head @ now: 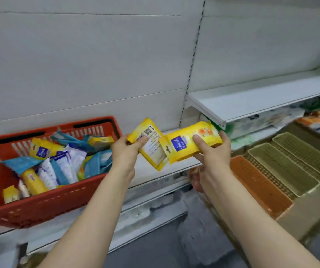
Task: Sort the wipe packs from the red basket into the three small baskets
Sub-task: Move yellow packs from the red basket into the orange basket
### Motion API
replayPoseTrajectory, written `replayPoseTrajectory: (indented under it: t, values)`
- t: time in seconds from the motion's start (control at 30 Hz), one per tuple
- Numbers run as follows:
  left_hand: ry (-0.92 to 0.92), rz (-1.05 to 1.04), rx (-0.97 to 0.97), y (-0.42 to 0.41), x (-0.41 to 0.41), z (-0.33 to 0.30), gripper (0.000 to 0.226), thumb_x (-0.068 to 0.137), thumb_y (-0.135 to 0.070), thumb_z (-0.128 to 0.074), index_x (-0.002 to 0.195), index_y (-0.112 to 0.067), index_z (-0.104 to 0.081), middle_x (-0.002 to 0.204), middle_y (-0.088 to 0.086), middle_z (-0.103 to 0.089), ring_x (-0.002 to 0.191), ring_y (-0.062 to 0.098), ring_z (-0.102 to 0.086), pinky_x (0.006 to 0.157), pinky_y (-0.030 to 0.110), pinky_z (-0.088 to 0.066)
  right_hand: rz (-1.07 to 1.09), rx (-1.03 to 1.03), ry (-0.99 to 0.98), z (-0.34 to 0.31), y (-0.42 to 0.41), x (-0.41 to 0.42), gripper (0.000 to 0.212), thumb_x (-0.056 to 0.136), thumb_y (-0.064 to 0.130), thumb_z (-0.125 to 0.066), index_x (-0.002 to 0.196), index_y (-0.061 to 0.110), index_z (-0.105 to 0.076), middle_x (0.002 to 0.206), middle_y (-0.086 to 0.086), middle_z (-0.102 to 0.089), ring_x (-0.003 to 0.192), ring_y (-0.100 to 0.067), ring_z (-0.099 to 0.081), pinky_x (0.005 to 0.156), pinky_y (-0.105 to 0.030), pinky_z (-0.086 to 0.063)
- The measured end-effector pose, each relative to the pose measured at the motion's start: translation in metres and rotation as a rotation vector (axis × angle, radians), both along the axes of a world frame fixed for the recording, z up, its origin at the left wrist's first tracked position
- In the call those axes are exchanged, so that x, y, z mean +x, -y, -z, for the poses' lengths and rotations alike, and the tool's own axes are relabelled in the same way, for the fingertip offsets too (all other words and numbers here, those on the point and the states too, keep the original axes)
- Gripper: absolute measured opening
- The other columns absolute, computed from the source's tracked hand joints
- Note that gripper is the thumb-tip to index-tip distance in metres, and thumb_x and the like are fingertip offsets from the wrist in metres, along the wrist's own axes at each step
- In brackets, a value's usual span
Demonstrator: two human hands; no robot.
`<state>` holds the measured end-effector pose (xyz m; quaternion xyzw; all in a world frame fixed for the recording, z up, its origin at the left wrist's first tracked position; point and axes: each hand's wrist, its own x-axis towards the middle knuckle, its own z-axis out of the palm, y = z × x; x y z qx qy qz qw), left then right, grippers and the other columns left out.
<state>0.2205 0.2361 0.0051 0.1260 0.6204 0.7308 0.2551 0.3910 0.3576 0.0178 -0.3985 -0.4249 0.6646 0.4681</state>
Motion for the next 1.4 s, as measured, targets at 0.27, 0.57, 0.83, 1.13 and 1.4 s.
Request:
replayPoseTrajectory:
  t: [0.27,0.57,0.83,1.13,1.4]
  values:
    - [-0.004,0.109,-0.098,-0.125,0.177,0.018,0.009,0.085,-0.021,-0.075,0.087,-0.014,-0.070,0.051,-0.013,-0.060,0.039,0.002,-0.048,0.039,0.015,-0.037,0.132,-0.135,0.036,0.014,-0.107,0.195,0.034,0.079,0.021,-0.083,0.104,0.021,-0.060,0.090,-0.002,-0.077,0.078,-0.017,-0.075,0.060,-0.032,-0.060]
    - [-0.055,0.320,-0.127,-0.215,0.247,0.039,0.017,0.088,-0.025,-0.073,0.097,-0.013,-0.066,0.104,0.016,-0.071,0.091,0.024,-0.073,0.079,0.035,-0.061,0.174,-0.318,-0.031,0.052,-0.187,0.277,0.040,0.080,0.017,-0.081,0.110,0.009,-0.055,0.108,-0.016,-0.072,0.095,-0.027,-0.073,0.074,-0.042,-0.061]
    - [-0.025,0.330,-0.317,-0.284,0.252,0.074,0.031,0.085,-0.047,-0.070,0.071,-0.020,-0.070,0.086,0.006,-0.073,0.087,0.026,-0.068,0.089,0.050,-0.055,0.146,-0.316,0.123,0.069,-0.247,0.296,0.046,0.078,0.015,-0.083,0.118,0.009,-0.062,0.108,-0.012,-0.074,0.096,-0.023,-0.073,0.073,-0.034,-0.061]
    - [-0.032,0.325,-0.382,-0.299,0.226,0.113,0.072,0.074,-0.014,-0.085,0.136,-0.018,-0.048,0.103,-0.010,-0.061,0.088,0.006,-0.064,0.058,0.016,-0.052,-0.058,-0.351,0.312,0.098,-0.300,0.278,0.044,0.072,0.013,-0.087,0.108,0.009,-0.062,0.100,-0.009,-0.076,0.087,-0.020,-0.075,0.073,-0.033,-0.061]
    - [0.290,0.109,-0.363,-0.288,0.226,0.152,0.050,0.080,-0.010,-0.077,0.127,-0.010,-0.059,0.114,0.012,-0.071,0.091,0.024,-0.072,0.079,0.039,-0.059,-0.530,-0.384,0.513,0.136,-0.346,0.254,0.040,0.071,0.003,-0.084,0.105,0.010,-0.064,0.090,-0.005,-0.078,0.081,-0.019,-0.075,0.061,-0.027,-0.059]
